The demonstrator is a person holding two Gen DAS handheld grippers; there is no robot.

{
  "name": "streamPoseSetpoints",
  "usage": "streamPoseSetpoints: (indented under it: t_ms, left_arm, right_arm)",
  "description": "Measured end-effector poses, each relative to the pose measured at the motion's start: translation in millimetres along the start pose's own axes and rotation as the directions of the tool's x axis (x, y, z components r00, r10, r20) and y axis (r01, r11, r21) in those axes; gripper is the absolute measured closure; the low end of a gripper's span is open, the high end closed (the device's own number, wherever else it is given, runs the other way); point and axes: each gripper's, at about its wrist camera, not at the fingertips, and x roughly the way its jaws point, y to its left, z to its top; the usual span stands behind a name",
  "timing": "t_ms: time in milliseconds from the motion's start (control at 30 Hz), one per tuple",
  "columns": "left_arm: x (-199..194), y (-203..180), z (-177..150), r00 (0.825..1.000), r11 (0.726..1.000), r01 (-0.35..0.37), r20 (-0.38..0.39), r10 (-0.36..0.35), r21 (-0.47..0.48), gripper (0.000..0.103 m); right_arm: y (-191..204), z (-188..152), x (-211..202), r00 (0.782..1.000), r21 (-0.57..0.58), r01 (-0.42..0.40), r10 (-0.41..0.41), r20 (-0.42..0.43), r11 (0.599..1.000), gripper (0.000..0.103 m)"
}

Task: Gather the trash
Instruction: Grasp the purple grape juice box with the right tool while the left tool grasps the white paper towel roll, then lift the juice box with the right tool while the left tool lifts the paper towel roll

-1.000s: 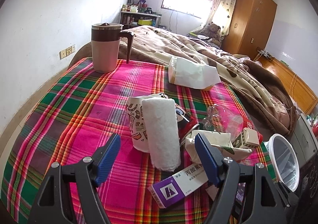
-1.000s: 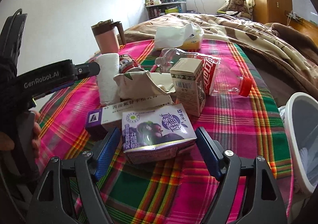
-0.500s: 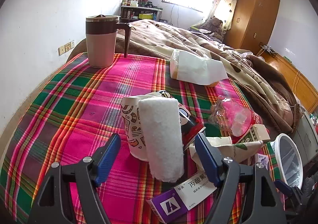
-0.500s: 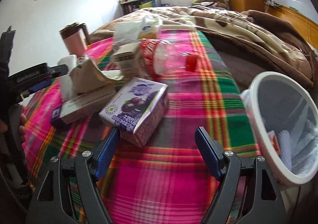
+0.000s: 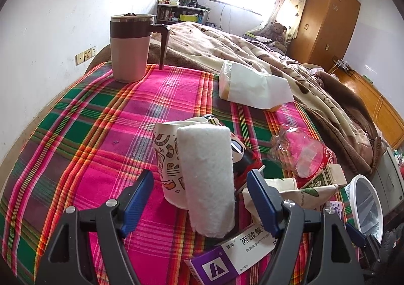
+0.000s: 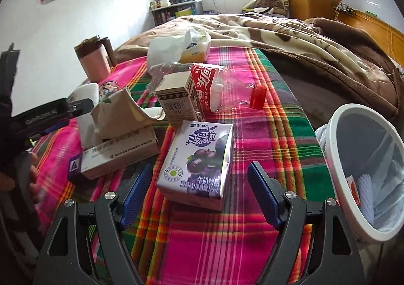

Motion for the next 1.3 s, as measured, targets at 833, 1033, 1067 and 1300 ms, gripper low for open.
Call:
streamPoseSetpoints:
  t_ms: [833,1033,1067,1300]
  left_arm:
    - [14,-3,-3,0.999,1.000,-0.025,-0.034,0.024,-0.009,0.070]
    - [4,-4,-5,1.000,1.000,-0.013,-0.006,0.013,-0.010,0.073]
    - [2,-5,-5,1.000,1.000,-0.011,-0.001,0.011,-0.011,0.074]
    - [-11,-13,-9,1.000,1.000,-0.001,0.028,0.000,0.011,0.076]
  right_arm:
    - [-17,0,-2,1.000,0.056,0.012,-0.012,0.006,0.998,0.047]
    - [-22,-1,-6,1.000,0.062,0.001,-0.002,0.021,0.998,0.047]
    - [-23,-1,-7,1.000,0.065,-0.002,0.000,0.023,0.998,0.047]
    - [-27,-1,-17,0.998,0.065,-0.023,0.019,0.061,0.998,0.047]
